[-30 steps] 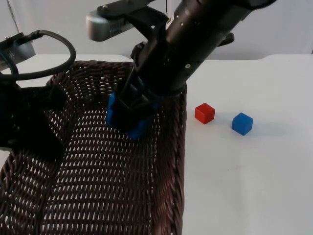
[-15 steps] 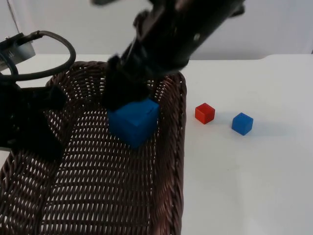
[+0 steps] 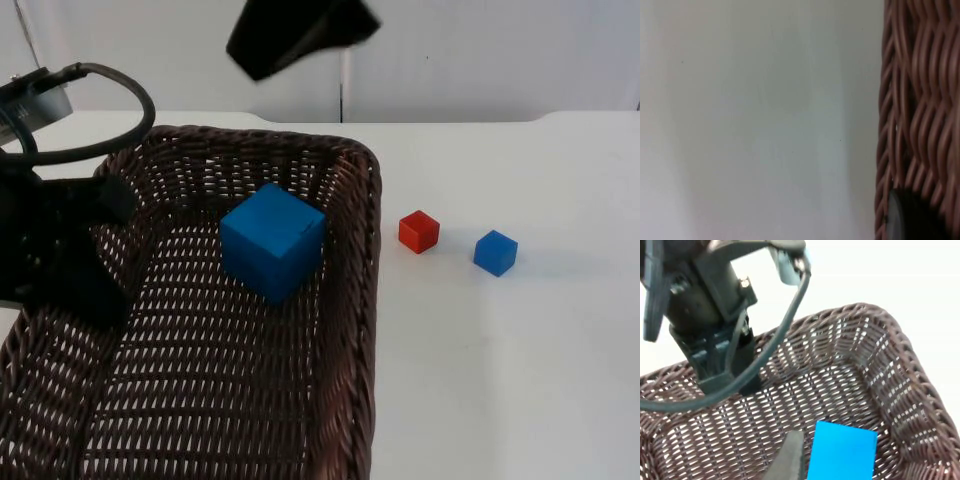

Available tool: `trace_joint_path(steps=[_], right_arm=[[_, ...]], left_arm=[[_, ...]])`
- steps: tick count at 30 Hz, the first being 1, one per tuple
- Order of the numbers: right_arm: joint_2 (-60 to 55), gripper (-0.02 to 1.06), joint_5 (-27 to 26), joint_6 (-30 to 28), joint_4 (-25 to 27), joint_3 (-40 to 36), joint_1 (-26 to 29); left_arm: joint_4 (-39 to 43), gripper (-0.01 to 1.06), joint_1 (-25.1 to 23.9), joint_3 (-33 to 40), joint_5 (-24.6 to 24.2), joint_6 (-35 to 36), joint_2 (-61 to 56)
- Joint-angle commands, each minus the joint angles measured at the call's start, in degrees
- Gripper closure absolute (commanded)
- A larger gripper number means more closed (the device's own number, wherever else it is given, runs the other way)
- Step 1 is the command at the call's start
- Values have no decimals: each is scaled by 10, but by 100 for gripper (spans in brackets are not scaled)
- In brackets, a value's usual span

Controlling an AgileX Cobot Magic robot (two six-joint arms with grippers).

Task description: Pick up the basket with the left hand and place the largest block into the basket with the right hand.

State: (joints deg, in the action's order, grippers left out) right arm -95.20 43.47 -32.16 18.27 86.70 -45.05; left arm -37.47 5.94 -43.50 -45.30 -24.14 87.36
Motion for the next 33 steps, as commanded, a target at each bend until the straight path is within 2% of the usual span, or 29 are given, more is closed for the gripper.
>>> trace_joint_path(steps=[1, 13, 33], right_arm=[[17, 20, 3, -2, -3, 0, 0], [39, 20, -1, -2, -1, 0, 0], [39, 20, -7, -3, -1, 0, 0]], left_arm=[[-10, 105, 3, 0, -4, 0, -7], [-38, 105, 3, -26, 14, -6, 11], [-71, 105, 3, -126, 71, -6, 227]])
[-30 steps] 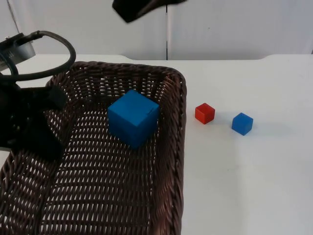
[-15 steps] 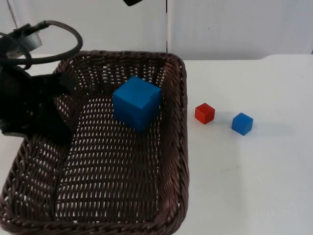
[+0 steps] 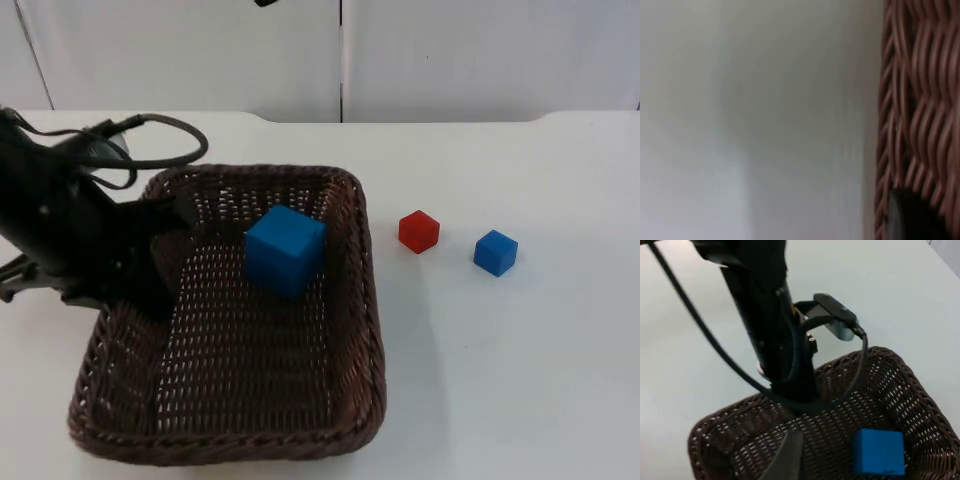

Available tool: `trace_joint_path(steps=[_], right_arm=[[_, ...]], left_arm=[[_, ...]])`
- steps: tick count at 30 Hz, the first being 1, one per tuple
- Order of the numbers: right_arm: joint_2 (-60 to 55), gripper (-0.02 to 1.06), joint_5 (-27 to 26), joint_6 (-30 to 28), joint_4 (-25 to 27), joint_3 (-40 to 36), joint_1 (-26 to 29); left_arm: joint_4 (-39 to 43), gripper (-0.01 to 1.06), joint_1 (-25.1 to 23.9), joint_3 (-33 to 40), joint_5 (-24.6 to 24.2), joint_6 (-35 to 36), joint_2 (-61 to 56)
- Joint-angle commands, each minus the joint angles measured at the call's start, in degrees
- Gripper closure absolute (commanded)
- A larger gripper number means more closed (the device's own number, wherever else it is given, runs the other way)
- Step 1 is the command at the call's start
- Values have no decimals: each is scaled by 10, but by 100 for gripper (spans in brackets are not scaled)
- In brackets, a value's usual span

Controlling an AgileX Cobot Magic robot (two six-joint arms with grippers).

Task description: Pick up the basket with the left hand and place the largest block into the basket with the right hand.

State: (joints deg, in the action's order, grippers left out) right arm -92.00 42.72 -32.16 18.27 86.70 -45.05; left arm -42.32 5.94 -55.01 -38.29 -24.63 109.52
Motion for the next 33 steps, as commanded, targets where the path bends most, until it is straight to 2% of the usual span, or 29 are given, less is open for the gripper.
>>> trace_joint_path(steps=[1, 10, 16, 25, 27, 28, 31, 32, 33], right_arm=[[7, 20, 1, -3, -1, 0, 0], [7, 20, 21, -3, -1, 0, 0], [7, 20, 22, -3, -1, 0, 0], [7, 20, 21, -3, -1, 0, 0], [7, 20, 21, -3, -1, 0, 0], [7, 20, 21, -3, -1, 0, 0], [7, 20, 21, -3, -1, 0, 0], [7, 20, 21, -2, -1, 0, 0], [7, 20, 21, -2, -1, 0, 0]], left_arm=[[-22, 105, 3, -19, 1, -7, 16], [-21, 105, 3, -87, -12, -20, 92], [-22, 105, 3, -93, -16, -52, 104], [-21, 105, 3, -93, -18, -55, 104], [-21, 97, 3, -93, -20, -55, 104], [-21, 97, 3, -93, -20, -55, 104], [-21, 71, 3, -93, -30, -55, 104], [-22, 58, 3, -93, -37, -55, 104], [-22, 58, 3, -93, -37, -55, 104]])
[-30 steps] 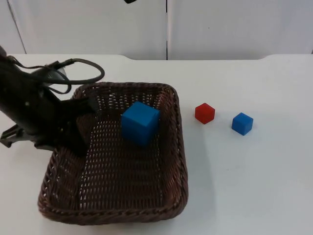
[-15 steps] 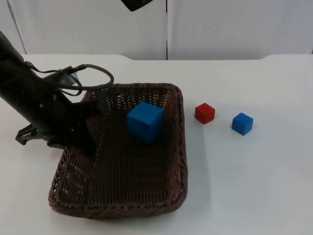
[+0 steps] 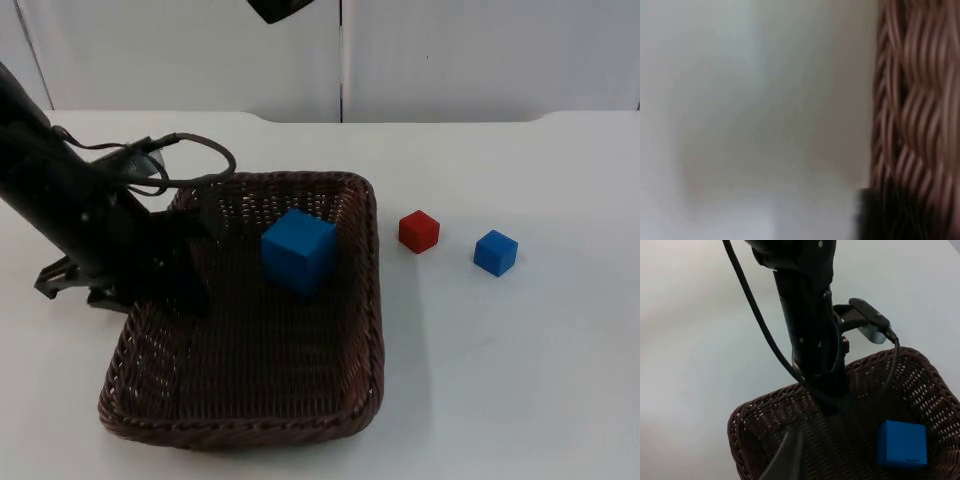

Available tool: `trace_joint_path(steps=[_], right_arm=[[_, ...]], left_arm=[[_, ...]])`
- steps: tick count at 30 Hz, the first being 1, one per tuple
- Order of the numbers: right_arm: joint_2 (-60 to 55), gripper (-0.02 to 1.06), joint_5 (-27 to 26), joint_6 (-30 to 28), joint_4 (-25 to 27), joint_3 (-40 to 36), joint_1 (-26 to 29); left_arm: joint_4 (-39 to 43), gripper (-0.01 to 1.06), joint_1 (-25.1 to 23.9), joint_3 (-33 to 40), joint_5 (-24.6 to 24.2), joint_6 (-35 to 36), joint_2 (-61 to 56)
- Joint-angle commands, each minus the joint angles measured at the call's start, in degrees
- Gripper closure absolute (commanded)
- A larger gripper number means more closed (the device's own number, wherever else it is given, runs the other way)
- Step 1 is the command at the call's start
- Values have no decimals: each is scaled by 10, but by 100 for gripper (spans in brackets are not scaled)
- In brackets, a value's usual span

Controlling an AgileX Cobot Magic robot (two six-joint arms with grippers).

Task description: Pick up the basket with the left hand and place the largest block into the basket with the right hand.

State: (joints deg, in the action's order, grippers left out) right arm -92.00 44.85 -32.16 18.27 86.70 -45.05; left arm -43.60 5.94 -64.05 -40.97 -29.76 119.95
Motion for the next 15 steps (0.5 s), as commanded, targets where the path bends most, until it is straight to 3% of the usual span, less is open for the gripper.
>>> trace_joint_path(steps=[1, 5, 15], right_arm=[[7, 20, -1, 6, -1, 0, 0], [8, 20, -2, 13, -7, 0, 0], [43, 20, -13, 62, -50, 0, 12]], left_arm=[[-9, 42, 2, -3, -17, -4, 0], [-2, 0, 0, -3, -21, -4, -30], [53, 0, 0, -3, -17, 23, -159]])
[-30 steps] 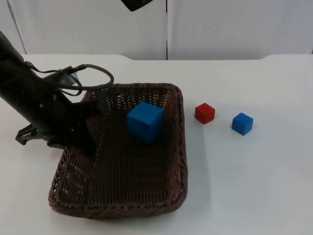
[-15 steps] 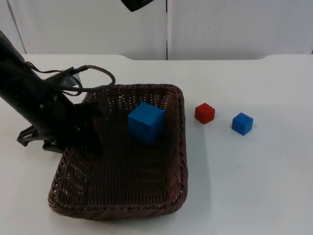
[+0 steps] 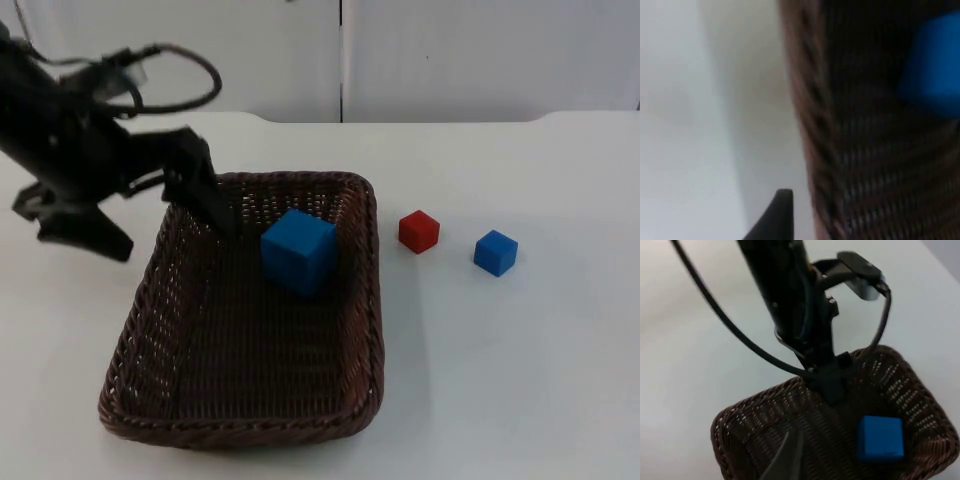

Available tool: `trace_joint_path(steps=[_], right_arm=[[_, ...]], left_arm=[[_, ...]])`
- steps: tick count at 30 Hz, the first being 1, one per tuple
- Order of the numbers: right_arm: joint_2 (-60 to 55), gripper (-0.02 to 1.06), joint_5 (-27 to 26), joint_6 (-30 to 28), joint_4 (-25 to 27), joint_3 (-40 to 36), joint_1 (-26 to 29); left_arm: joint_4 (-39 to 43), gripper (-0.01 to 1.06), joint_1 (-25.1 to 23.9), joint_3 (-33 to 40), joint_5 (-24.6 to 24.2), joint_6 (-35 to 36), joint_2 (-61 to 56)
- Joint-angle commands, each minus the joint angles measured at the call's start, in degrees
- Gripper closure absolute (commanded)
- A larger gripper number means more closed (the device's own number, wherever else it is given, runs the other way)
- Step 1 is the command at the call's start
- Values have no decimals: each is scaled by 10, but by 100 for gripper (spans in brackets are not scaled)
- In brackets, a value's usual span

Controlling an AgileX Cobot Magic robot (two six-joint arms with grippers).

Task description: Pick up the basket with the left hand and place the largest block into the basket with the right hand.

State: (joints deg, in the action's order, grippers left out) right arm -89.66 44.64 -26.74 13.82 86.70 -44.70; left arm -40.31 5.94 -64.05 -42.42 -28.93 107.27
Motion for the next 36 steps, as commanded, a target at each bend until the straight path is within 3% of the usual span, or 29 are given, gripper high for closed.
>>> trace_joint_path(steps=[1, 7, 15, 26, 36], right_arm=[[20, 20, -11, 8, -6, 0, 9], [41, 20, -18, 25, -18, -13, 12], [106, 20, -85, 60, -32, -130, 12], [188, 20, -104, 86, -32, -214, 12], [265, 20, -124, 96, -31, -293, 12]], left_arm=[[20, 0, 0, -3, -2, 15, -32], [34, 0, 0, -3, -6, 26, -101], [69, 0, 0, -3, -27, 63, -181], [68, 0, 0, 10, -54, 65, -280], [84, 0, 0, 135, -2, 65, -452]])
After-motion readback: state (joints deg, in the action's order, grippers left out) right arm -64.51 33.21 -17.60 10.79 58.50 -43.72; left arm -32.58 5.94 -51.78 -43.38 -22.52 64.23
